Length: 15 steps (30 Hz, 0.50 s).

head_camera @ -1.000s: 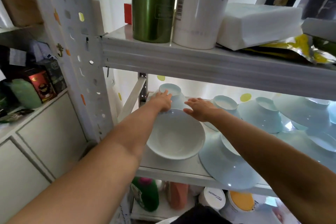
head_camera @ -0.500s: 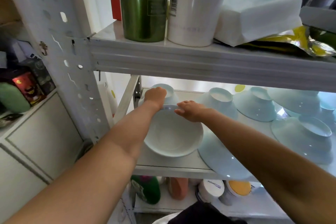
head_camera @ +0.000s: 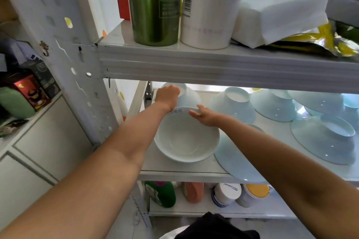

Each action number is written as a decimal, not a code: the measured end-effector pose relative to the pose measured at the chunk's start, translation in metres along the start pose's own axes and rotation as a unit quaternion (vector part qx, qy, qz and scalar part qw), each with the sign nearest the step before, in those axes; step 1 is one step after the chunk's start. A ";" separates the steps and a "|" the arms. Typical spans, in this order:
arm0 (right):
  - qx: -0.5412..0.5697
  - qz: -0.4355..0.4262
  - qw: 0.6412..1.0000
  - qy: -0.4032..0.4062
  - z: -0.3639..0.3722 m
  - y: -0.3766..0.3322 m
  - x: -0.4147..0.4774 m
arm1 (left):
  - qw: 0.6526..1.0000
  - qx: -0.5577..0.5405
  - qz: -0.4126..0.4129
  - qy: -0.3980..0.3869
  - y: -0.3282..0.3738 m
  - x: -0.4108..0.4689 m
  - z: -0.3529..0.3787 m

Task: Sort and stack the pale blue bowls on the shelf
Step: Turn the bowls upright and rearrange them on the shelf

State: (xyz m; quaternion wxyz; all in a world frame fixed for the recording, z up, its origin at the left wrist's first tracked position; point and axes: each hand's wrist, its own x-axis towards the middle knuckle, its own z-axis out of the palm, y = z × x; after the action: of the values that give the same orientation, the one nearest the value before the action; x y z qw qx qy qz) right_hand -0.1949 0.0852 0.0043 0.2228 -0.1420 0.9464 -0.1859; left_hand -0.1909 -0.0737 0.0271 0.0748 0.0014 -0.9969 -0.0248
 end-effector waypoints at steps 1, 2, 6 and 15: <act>0.052 0.013 0.999 0.010 0.000 0.001 0.001 | 0.999 -0.034 -0.015 0.004 0.001 0.000 -0.005; 0.106 0.026 0.994 0.026 0.000 0.002 0.002 | 0.997 -0.066 -0.031 0.009 0.001 0.001 -0.010; 0.276 0.075 0.955 0.081 -0.008 0.004 0.002 | 0.972 -0.210 -0.109 0.006 0.003 0.008 -0.019; 0.483 0.029 0.862 0.150 -0.028 -0.022 0.001 | 0.893 -0.410 -0.177 -0.053 0.013 0.006 -0.038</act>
State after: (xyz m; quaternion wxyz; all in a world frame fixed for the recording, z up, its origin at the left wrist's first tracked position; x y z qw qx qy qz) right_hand -0.2053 0.0734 0.0365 0.1237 0.0403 0.7635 -0.6325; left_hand -0.1910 -0.0625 0.0663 0.0101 0.1462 -0.8837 -0.4446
